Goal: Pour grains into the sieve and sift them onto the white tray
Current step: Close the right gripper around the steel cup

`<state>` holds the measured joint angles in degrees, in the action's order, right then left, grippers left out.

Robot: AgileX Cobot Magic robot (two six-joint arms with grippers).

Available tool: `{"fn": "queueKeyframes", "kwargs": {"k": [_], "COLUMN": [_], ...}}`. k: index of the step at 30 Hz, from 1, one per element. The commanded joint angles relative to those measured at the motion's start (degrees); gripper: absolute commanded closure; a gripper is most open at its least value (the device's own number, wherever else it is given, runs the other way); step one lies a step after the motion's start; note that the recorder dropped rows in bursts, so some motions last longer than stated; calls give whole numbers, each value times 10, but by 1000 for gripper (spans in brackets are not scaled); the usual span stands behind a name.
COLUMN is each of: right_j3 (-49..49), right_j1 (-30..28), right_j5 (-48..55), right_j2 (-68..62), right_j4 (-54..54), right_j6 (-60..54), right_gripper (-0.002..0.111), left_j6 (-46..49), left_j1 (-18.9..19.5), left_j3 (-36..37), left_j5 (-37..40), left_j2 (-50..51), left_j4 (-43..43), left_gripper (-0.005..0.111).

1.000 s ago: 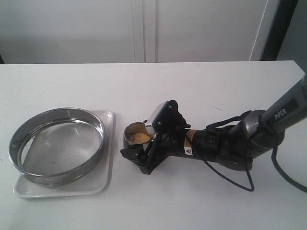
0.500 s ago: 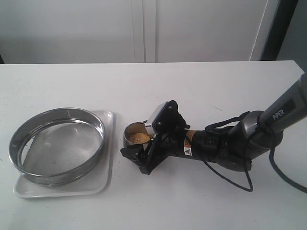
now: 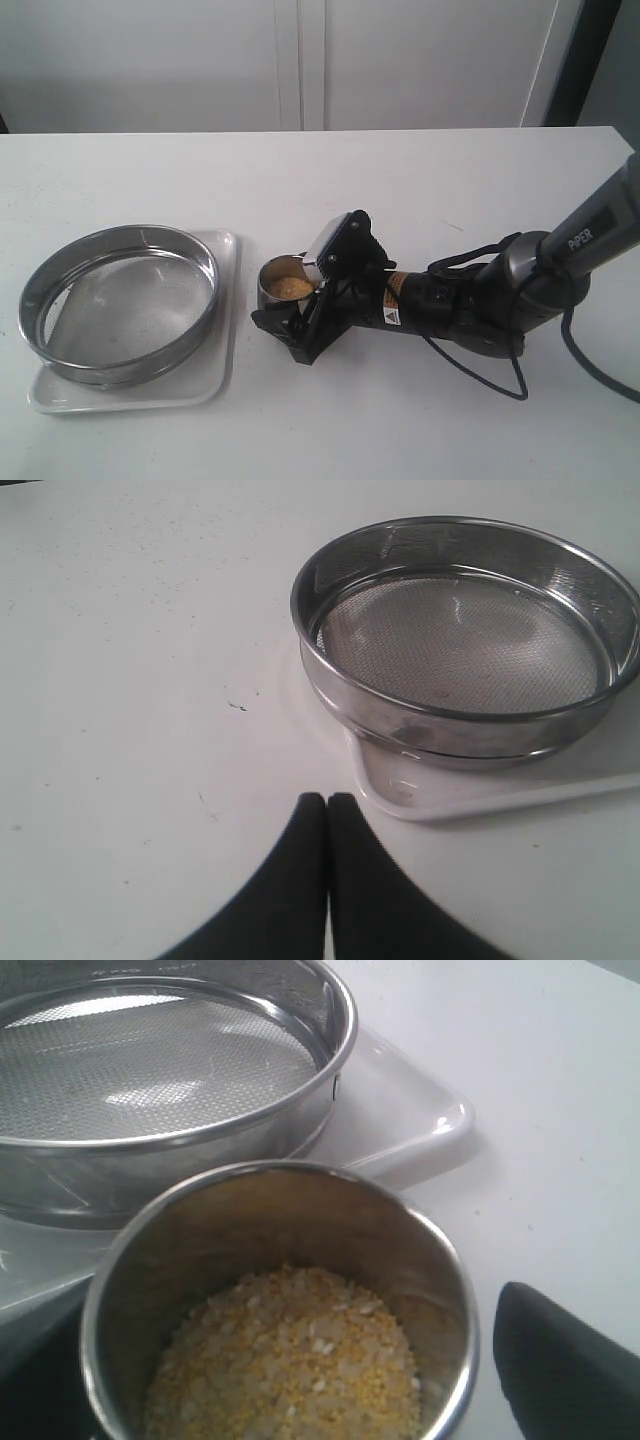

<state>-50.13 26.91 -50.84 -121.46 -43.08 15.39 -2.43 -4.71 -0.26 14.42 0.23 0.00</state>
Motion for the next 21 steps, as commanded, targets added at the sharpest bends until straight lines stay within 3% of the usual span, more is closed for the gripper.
{"fn": "queueKeyframes", "kwargs": {"k": [1, 21], "right_j3": [-1, -1], "right_j1": [0, 0], "right_j5": [-10, -27], "right_j2": [-3, -25], "right_j4": [2, 10], "right_j6": [-2, -2], "right_gripper": [19, 19], "left_j6": [-3, -3], "left_j1": [1, 1], "left_j3": [3, 3], "left_j5": [1, 1], "left_j2": [-2, -2], "left_j4": [0, 0], "left_gripper": [107, 107]}}
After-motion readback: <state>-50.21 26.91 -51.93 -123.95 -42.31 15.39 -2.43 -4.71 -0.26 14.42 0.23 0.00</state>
